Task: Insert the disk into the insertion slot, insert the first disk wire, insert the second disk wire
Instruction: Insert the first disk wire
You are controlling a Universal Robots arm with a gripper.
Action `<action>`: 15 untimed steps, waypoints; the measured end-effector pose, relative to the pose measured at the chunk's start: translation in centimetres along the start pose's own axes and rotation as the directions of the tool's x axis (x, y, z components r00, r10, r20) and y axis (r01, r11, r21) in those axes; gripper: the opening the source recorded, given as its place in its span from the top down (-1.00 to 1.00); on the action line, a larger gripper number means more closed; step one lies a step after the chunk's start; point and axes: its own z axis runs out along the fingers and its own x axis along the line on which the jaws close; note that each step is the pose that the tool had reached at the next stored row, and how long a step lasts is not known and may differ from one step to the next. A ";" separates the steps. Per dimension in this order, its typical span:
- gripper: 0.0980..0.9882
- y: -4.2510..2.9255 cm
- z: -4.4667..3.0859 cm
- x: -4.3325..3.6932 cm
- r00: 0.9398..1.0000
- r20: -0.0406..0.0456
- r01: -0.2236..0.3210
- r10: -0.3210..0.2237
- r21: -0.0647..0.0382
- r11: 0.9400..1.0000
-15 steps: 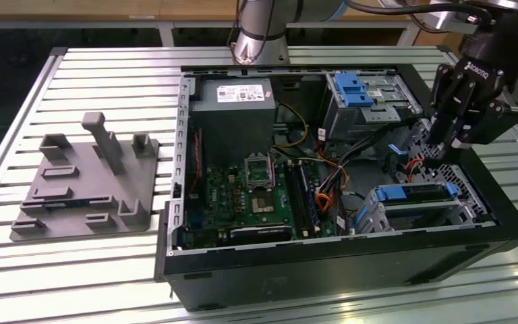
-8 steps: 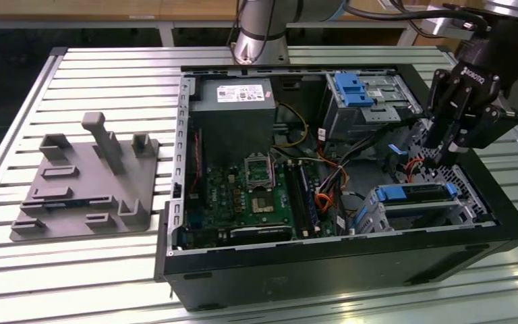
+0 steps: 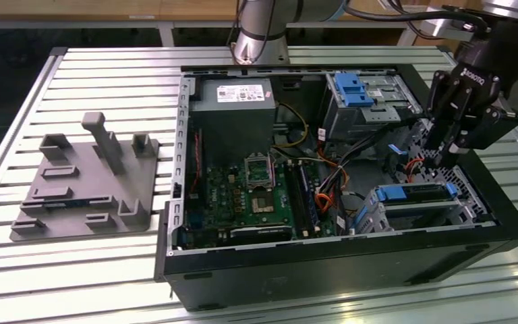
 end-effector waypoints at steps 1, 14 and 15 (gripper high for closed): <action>0.17 0.00 0.04 -0.01 1.000 0.000 0.000 0.000 0.000 1.000; 0.17 -0.13 0.26 -0.03 1.000 -0.007 0.003 -0.003 0.002 1.000; 0.17 -0.14 0.28 -0.02 1.000 -0.007 0.003 -0.003 0.002 1.000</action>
